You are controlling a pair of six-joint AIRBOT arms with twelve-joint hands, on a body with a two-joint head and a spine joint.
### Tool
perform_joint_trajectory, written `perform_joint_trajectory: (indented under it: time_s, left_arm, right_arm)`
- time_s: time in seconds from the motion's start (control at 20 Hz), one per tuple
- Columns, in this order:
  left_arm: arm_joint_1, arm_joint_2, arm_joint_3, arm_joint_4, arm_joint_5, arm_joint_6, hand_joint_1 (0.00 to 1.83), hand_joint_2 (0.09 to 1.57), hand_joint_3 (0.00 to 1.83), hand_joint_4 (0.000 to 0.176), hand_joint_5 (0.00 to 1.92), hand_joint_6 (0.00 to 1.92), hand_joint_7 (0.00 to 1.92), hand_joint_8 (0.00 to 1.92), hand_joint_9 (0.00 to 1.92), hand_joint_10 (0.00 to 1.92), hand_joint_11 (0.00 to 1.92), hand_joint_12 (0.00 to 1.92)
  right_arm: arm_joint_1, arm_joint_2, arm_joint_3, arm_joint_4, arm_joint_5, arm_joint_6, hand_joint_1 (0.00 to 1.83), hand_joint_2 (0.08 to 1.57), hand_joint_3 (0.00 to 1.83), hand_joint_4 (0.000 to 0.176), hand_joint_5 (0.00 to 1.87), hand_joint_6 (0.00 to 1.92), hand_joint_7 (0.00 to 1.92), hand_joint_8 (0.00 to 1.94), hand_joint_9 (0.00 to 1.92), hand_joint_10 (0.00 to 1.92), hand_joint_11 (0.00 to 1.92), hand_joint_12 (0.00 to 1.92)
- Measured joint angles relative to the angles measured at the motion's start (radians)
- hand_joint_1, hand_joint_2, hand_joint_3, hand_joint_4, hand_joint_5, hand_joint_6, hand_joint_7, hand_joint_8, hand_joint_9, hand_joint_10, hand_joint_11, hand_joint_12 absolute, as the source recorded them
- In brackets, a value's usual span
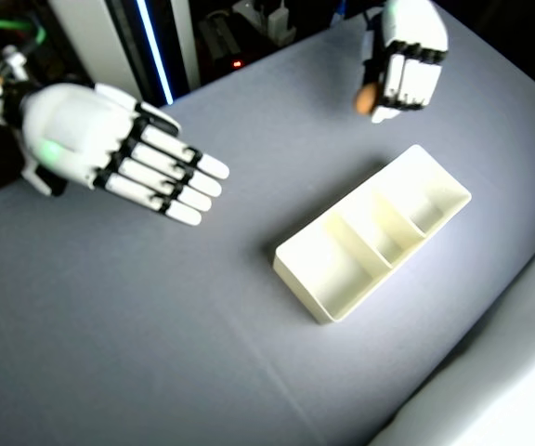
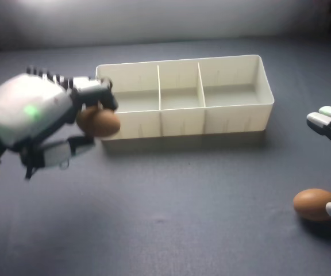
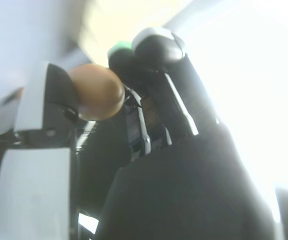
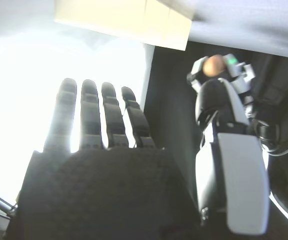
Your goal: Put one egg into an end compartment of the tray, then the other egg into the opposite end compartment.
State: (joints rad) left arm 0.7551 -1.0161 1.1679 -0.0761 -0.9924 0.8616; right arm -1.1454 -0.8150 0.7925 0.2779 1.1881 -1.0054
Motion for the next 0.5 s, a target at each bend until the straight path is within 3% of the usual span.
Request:
perform_joint_trajectory:
  time_s: [0.05,0.1,0.15,0.2,0.25,0.35,0.4,0.45,0.5]
  left_arm:
    - [-0.041,-0.018,0.026,-0.013,0.031,0.008,1.33,1.27,0.01,0.0,0.61,1.19,0.7,1.56,0.71,1.74,0.7,1.9]
    - [-0.074,-0.04,0.053,-0.019,0.058,0.01,1.2,1.31,0.01,0.0,0.59,1.3,0.68,1.73,0.72,1.88,0.77,1.92]
    - [-0.113,-0.074,0.093,-0.032,0.104,0.014,1.17,1.32,0.01,0.0,0.56,1.36,0.69,1.74,0.7,1.87,0.77,1.92]
    - [-0.133,-0.092,0.116,-0.04,0.139,0.014,1.29,1.3,0.0,0.0,0.53,1.36,0.68,1.58,0.71,1.78,0.76,1.92]
    - [-0.152,-0.111,0.141,-0.043,0.174,0.017,1.2,1.31,0.01,0.0,0.57,1.35,0.71,1.7,0.86,1.88,0.97,1.92]
    - [-0.195,-0.159,0.193,-0.059,0.272,0.033,1.15,1.35,0.01,0.0,0.49,1.47,0.67,1.8,0.84,1.92,1.0,1.92]
    - [-0.22,-0.182,0.218,-0.064,0.319,0.044,1.23,1.34,0.0,0.0,0.22,1.36,0.58,1.7,0.54,1.84,0.64,1.92]
    - [-0.234,-0.191,0.228,-0.066,0.341,0.053,1.1,1.26,0.0,0.003,0.05,1.23,0.24,1.42,0.2,1.64,0.2,1.92]
    - [-0.244,-0.198,0.234,-0.072,0.364,0.067,1.01,1.22,0.0,0.028,0.01,1.11,0.14,1.22,0.05,1.48,0.04,1.89]
  right_arm:
    - [0.0,0.0,0.0,0.0,0.0,0.0,0.41,1.22,0.04,0.0,0.0,0.0,0.0,0.0,0.0,0.0,0.0,0.0]
    - [0.0,-0.002,0.002,-0.003,0.002,0.001,0.41,1.22,0.04,0.0,0.0,0.0,0.0,0.0,0.0,0.0,0.0,0.0]
    - [0.0,-0.006,0.004,-0.002,0.003,0.002,0.41,1.22,0.04,0.0,0.0,0.0,0.0,0.0,0.0,0.0,0.0,0.0]
    - [0.0,-0.008,0.006,-0.001,0.003,0.002,0.4,1.22,0.04,0.0,0.0,0.0,0.0,0.0,0.0,0.0,0.0,0.0]
    - [-0.002,-0.009,0.006,0.0,0.002,0.002,0.39,1.22,0.04,0.0,0.0,0.0,0.0,0.0,0.0,0.0,0.0,0.0]
    - [-0.006,-0.012,0.01,0.001,0.003,0.004,0.41,1.23,0.04,0.0,0.0,0.0,0.0,0.0,0.0,0.0,0.0,0.0]
    - [-0.006,-0.013,0.01,0.001,0.003,0.007,0.4,1.23,0.04,0.0,0.0,0.0,0.0,0.0,0.0,0.0,0.0,0.0]
    - [-0.006,-0.014,0.011,-0.001,0.003,0.009,0.4,1.23,0.04,0.0,0.0,0.0,0.0,0.0,0.0,0.0,0.0,0.0]
    - [-0.006,-0.016,0.011,-0.003,0.004,0.014,0.42,1.23,0.03,0.0,0.0,0.0,0.0,0.0,0.0,0.0,0.0,0.0]
